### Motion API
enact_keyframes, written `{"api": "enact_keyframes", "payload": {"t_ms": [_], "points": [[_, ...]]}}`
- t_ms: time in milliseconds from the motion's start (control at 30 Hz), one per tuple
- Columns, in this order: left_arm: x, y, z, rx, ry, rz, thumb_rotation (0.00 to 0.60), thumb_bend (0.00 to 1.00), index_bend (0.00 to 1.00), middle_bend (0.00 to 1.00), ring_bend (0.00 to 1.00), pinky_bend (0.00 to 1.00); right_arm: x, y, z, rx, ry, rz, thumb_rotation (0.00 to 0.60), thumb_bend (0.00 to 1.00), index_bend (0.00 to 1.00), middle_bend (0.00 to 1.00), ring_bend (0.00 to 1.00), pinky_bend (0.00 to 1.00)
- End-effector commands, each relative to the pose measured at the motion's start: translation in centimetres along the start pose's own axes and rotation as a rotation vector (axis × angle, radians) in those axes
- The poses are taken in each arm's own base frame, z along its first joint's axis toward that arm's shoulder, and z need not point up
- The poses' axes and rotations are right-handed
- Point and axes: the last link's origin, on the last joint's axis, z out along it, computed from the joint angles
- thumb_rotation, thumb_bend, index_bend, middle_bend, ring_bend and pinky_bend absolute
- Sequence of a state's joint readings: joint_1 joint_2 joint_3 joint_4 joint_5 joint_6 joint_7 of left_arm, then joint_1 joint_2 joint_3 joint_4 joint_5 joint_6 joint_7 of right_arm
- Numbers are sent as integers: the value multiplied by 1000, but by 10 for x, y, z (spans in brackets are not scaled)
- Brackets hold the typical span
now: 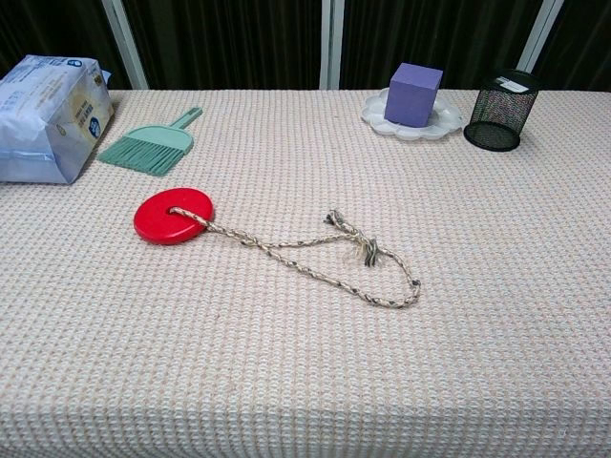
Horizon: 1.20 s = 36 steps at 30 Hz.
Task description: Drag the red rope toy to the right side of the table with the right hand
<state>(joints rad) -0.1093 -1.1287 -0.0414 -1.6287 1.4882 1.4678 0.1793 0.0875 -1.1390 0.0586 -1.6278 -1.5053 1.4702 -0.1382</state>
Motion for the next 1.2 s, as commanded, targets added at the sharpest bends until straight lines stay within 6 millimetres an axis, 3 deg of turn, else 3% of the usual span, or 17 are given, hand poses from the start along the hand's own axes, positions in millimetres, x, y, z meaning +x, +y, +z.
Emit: {"api": "enact_keyframes", "payload": {"t_ms": [33,200,400,567,867,1200], "points": [[0,0,0,0,0,-4,600,70,108,34,0,101,-2,-1,1,3,-9,-4,600,195,0,0,0,0],[-1,2,1,-5,-2,-8,600,70,108,35,0,100,-3,-9,9,37,-26,-13,600,195,0,0,0,0],[-2,2,2,-11,-3,-16,600,70,108,34,0,100,-9,-47,24,167,-112,-2,600,196,0,2,0,0],[-5,0,-1,-11,-12,-14,600,70,108,35,0,101,-18,-100,47,330,-234,23,600,207,0,32,0,0],[-8,-10,-10,28,-16,-28,600,69,108,35,0,101,-43,-207,95,564,-271,46,600,231,0,120,0,0],[-11,-19,-14,53,-21,-31,600,70,108,35,0,102,-75,-275,124,630,-294,29,600,235,25,201,0,0]]}}
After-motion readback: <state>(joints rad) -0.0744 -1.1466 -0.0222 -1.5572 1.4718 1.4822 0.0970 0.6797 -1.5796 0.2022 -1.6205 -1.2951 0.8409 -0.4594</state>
